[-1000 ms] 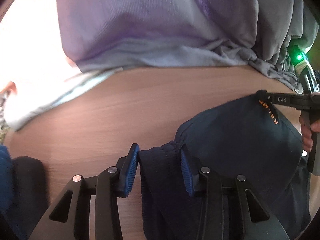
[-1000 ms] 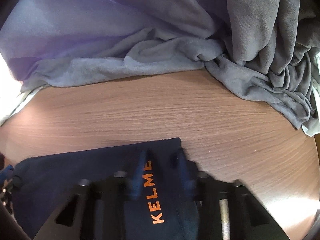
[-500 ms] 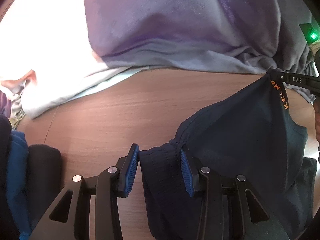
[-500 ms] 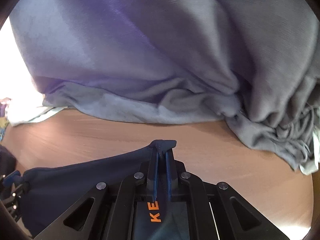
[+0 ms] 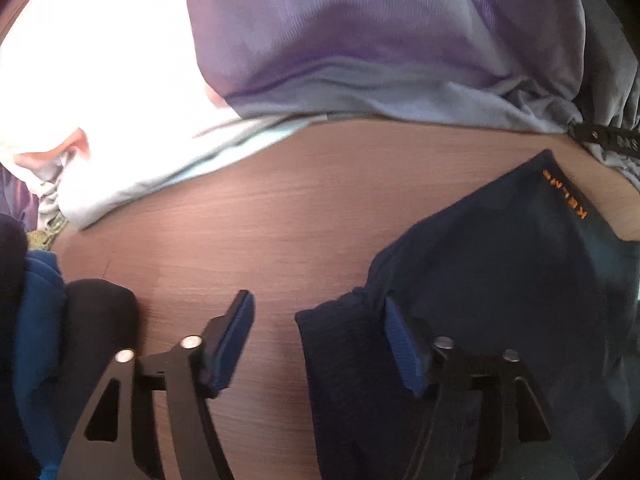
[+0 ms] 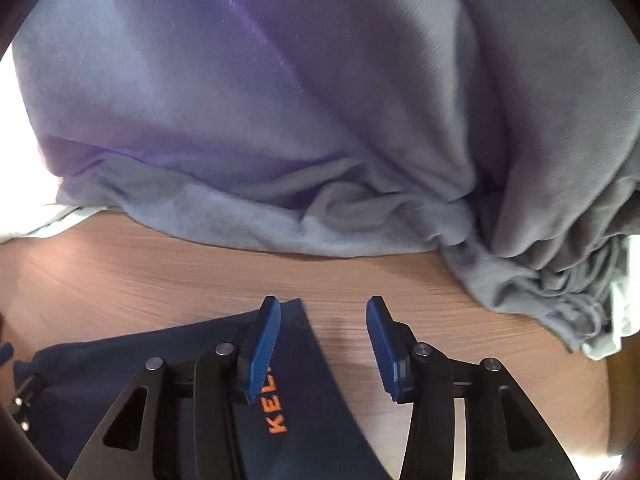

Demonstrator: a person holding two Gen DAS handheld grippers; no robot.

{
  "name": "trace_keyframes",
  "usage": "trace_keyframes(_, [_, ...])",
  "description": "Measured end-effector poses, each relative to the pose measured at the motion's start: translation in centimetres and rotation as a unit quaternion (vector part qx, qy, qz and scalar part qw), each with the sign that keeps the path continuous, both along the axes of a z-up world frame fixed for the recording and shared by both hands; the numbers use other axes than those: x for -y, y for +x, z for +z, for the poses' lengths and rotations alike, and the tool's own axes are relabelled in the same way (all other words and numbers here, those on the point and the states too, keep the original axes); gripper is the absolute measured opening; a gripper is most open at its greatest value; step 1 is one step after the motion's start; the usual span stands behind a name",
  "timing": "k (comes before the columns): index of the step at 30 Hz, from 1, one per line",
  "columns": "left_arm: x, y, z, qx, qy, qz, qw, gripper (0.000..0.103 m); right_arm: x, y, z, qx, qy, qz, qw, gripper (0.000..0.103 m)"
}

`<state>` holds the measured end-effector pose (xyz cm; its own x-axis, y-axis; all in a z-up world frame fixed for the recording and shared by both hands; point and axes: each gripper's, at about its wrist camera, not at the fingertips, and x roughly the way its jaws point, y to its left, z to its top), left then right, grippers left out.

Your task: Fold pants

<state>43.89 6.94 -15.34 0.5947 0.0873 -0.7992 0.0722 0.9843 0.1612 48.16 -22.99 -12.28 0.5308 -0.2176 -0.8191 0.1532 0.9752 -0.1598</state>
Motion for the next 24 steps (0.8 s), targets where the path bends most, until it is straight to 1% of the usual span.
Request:
trace_keyframes(2, [0.1,-0.8,1.1,0.024,0.0,0.0,0.9997,0.076,0.0,-1.1,1.1,0.009,-0.001,0.0,1.0,0.045])
trace_keyframes(3, [0.1,-1.3,1.8,0.038,-0.001,-0.003,0.9993,0.081,0.1,-1.8,1.7,0.013,0.001,-0.001,1.0,0.045])
trace_keyframes(4, [0.1,-1.8,2.5,0.054,-0.001,-0.008,0.9985,0.085,0.2,-2.7,2.3,0.018,0.003,-0.002,1.0,0.045])
trace_keyframes(5, [0.2,-2.4,3.1,0.067,0.002,-0.01,0.9977,0.085,0.2,-3.5,3.0,0.024,0.007,-0.003,1.0,0.047])
trace_keyframes(6, [0.3,-2.8,3.7,0.075,0.004,-0.012,0.9971,0.085,0.1,-4.3,3.5,0.027,0.012,-0.004,1.0,0.051])
trace_keyframes(7, [0.3,-3.5,4.4,0.082,0.002,-0.019,0.9964,0.085,0.1,-5.1,4.1,0.032,0.016,-0.006,0.999,0.052])
trace_keyframes(11, [0.1,-6.1,6.6,0.099,-0.02,-0.037,0.9942,0.085,-0.3,-9.0,6.6,0.056,0.03,-0.015,0.998,0.052])
trace_keyframes(14, [0.0,-8.2,7.7,0.103,-0.033,-0.048,0.993,0.085,-0.6,-12.2,8.1,0.066,0.042,-0.021,0.997,0.06])
trace_keyframes(19, [0.1,-11.9,8.2,0.102,-0.026,-0.059,0.9927,0.085,-1.5,-16.4,8.9,0.063,0.05,-0.032,0.996,0.06])
trace_keyframes(24, [-0.2,-15.4,7.6,0.079,-0.035,-0.064,0.9942,0.085,-2.4,-21.0,9.5,0.052,0.038,-0.048,0.997,0.06])
